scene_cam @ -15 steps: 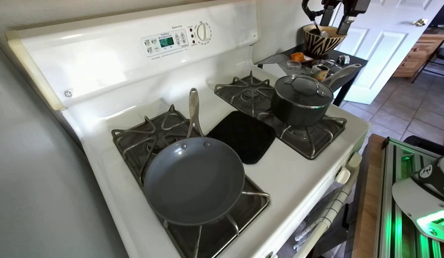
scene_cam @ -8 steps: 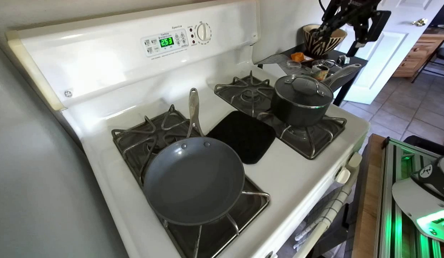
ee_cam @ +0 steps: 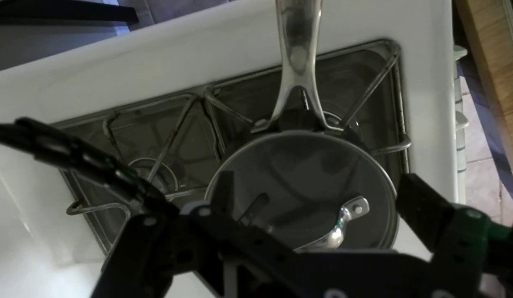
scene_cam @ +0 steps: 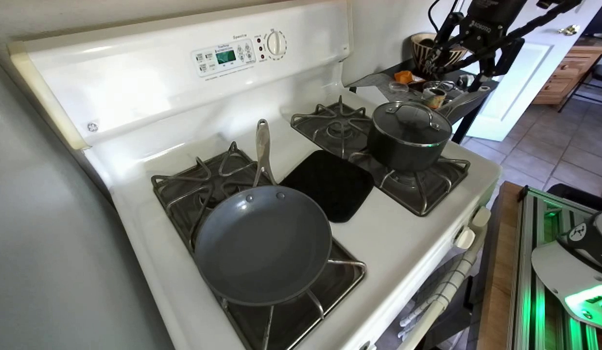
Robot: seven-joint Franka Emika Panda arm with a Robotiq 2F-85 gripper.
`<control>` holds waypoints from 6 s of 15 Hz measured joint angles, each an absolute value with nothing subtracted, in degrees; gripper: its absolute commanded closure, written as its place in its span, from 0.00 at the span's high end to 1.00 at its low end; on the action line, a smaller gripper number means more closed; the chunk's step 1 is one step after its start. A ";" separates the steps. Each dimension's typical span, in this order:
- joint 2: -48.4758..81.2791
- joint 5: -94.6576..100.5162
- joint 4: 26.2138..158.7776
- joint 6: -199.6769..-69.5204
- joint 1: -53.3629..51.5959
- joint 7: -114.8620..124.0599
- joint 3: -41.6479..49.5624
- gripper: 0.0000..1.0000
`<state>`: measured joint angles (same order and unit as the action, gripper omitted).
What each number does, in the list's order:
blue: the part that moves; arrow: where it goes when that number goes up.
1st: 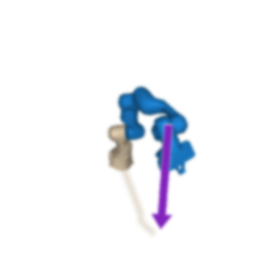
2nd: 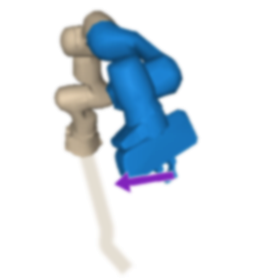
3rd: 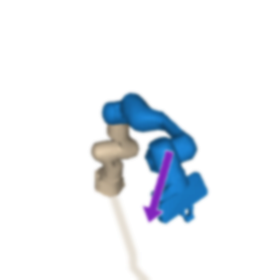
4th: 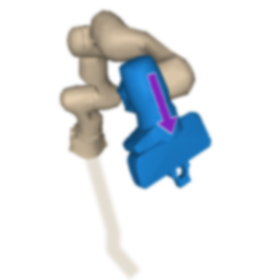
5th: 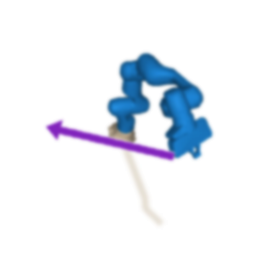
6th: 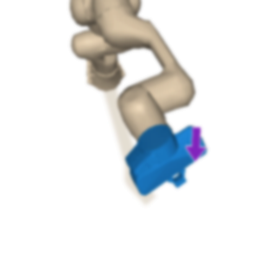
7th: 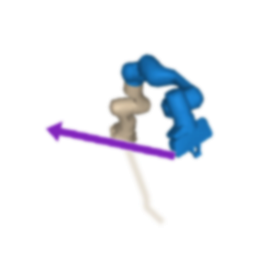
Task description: Put the lid on the right pot, the push the pot backwards
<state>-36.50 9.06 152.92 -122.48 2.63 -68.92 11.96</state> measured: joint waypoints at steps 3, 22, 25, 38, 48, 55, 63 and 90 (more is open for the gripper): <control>-34.63 13.83 153.02 -122.58 4.43 -66.10 11.42 1.00; -24.69 16.45 153.52 -124.47 5.45 -61.06 11.15 0.65; -24.25 16.45 153.39 -125.13 5.45 -60.87 11.15 0.41; -23.63 16.47 152.94 -126.16 5.73 -59.82 11.17 0.05; -21.94 16.03 151.40 -126.80 5.57 -58.09 11.16 0.06; -17.11 15.87 147.23 -128.63 5.17 -55.22 10.57 0.06; -11.79 15.27 141.71 -128.88 5.16 -53.91 10.12 0.06; -4.84 11.16 128.58 -128.92 5.85 -54.85 8.73 0.99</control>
<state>-4.84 11.16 128.58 -128.92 5.85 -54.85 8.73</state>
